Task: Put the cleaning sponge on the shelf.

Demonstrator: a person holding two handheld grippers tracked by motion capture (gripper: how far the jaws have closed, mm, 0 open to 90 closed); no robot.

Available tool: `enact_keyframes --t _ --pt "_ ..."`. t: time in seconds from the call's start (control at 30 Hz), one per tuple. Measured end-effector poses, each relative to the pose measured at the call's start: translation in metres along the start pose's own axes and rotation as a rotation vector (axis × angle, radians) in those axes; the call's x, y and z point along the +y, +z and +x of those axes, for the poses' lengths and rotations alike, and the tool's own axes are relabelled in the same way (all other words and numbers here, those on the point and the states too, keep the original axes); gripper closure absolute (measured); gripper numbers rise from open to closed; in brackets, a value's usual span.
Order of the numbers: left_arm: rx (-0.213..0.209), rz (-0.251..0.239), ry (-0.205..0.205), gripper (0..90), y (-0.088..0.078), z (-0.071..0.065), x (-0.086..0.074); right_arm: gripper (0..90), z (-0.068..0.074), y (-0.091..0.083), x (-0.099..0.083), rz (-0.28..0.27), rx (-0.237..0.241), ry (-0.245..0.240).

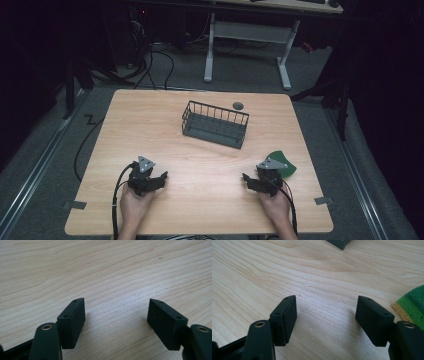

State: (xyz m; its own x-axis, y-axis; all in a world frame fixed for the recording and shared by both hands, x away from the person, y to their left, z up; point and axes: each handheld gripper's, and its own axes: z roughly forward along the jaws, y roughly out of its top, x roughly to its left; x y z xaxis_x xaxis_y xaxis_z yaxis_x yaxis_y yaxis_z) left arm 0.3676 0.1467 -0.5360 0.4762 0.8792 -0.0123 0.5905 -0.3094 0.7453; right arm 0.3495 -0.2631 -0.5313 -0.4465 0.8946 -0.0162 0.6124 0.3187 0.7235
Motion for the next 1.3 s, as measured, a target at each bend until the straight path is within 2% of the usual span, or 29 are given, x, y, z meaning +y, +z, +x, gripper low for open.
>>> enact_keyframes --t 0.43,0.67,0.83,1.3 --pt "0.006 -0.004 -0.011 34.0 -0.0003 0.0003 -0.0001 33.7 0.0003 0.0 0.0002 0.001 0.0 0.0" --pt "-0.006 0.003 0.002 29.2 0.0002 -0.0005 0.0003 35.8 0.0015 -0.0007 -0.0003 -0.002 0.005 -0.005" --pt "0.01 -0.008 -0.012 38.5 0.0002 -0.0001 0.0008 40.3 0.0011 -0.0012 -0.0005 -0.006 -0.007 0.011" --pt "0.014 -0.009 -0.004 41.6 0.0022 0.0004 0.0032 47.6 0.0053 -0.0027 -0.0001 0.0 -0.012 0.008"
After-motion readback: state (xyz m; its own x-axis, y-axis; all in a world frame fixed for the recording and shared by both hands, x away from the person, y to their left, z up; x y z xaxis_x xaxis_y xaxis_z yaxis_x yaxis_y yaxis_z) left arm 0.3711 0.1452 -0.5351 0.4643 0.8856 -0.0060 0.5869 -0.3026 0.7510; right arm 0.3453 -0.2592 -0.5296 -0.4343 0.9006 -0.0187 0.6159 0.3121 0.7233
